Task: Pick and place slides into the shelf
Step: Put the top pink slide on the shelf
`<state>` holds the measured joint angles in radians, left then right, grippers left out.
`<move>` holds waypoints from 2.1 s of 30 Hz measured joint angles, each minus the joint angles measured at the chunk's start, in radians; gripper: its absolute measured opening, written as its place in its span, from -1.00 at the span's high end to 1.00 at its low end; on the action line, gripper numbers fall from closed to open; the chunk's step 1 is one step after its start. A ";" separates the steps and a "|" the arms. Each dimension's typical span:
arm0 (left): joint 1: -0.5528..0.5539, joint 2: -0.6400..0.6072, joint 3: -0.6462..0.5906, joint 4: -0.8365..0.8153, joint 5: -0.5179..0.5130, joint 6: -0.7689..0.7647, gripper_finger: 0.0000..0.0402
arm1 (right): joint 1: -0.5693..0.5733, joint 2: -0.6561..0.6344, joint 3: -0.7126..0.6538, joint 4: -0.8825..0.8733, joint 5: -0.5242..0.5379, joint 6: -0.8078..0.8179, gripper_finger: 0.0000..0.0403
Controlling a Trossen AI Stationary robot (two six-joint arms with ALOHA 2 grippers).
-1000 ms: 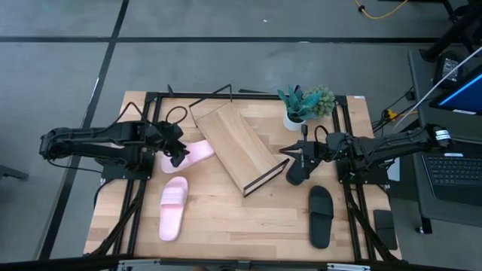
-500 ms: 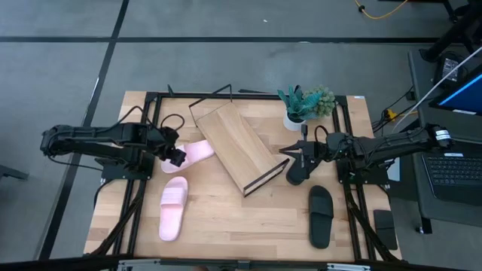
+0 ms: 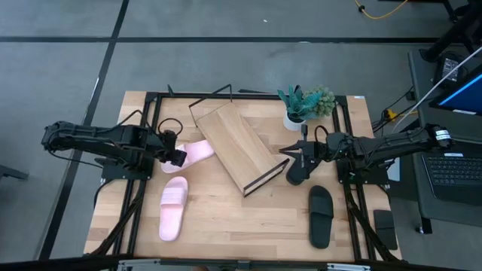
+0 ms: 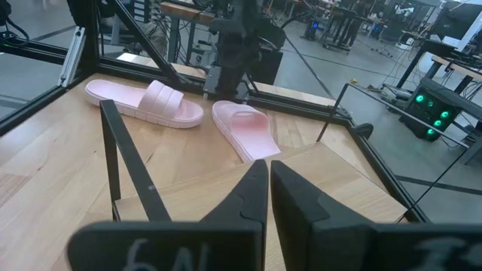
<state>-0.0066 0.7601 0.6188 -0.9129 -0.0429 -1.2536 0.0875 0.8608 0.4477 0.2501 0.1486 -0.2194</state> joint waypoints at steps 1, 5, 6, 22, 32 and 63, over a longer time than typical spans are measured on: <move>-0.014 0.000 -0.007 -0.010 -0.009 -0.035 0.25 | 0.000 0.000 0.000 0.000 0.000 0.000 0.90; -0.080 0.016 -0.040 -0.028 -0.021 -0.185 0.25 | 0.000 0.000 0.000 0.000 0.000 0.000 0.90; -0.095 0.023 -0.047 -0.030 -0.021 -0.214 0.25 | 0.000 0.000 0.000 0.000 0.000 0.000 0.90; -0.288 0.206 -0.054 -0.065 -0.192 -0.513 0.25 | 0.000 0.000 0.000 0.000 0.000 -0.002 0.90; -0.359 0.311 -0.054 -0.067 -0.239 -0.623 0.25 | 0.000 0.000 0.000 0.000 0.000 -0.002 0.90; -0.478 0.377 -0.226 0.200 -0.447 -0.621 0.25 | 0.000 0.001 0.000 0.006 0.000 0.001 0.90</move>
<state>-0.4846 1.1371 0.3932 -0.7126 -0.4901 -1.8741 0.0875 0.8616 0.4477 0.2560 0.1486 -0.2188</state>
